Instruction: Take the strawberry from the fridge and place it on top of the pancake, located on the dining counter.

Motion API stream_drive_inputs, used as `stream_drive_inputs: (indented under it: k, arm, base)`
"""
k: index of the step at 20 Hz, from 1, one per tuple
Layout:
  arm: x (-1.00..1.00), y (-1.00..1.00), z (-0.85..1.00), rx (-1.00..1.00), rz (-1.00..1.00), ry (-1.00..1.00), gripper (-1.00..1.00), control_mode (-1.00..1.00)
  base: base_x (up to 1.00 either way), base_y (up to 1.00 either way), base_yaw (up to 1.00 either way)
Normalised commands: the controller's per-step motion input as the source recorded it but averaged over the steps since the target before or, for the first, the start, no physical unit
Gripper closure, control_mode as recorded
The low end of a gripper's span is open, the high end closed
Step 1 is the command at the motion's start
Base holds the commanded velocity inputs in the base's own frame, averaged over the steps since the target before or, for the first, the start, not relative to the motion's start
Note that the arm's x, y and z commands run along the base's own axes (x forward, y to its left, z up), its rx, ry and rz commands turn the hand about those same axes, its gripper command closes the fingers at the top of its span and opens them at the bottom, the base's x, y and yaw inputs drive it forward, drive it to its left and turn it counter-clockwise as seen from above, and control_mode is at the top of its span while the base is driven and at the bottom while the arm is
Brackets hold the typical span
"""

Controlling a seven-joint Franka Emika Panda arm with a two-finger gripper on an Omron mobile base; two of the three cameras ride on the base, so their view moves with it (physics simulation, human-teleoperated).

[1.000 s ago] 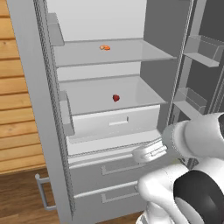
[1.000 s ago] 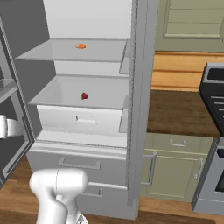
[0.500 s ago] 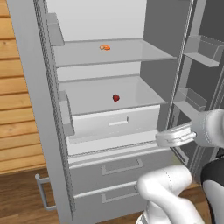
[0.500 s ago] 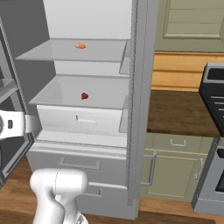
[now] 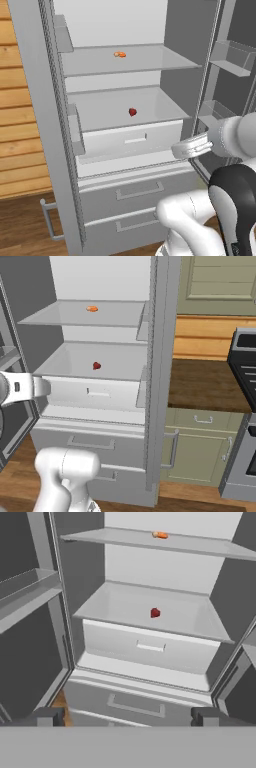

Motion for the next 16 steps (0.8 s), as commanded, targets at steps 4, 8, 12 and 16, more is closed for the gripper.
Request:
stream_drive_inputs:
  k: [4, 8, 12, 16]
  arm:
    - [0.16, -0.16, 0.0, -0.02, -0.02, -0.01, -1.0, -1.0]
    - [0.02, -0.16, -0.04, 0.0, -0.01, 0.0, -1.0, -1.0]
    - [0.0, -0.11, -0.35, 0.0, -0.12, 0.0, -1.0, -1.0]
    - [0.23, 0.0, -0.34, 0.0, -0.17, -0.01, -1.0, -1.0]
  base:
    - [0.0, 0.0, 0.0]
    - [0.0, 0.0, 0.0]
    - [0.0, 0.0, 0.0]
    - [0.0, 0.0, 0.0]
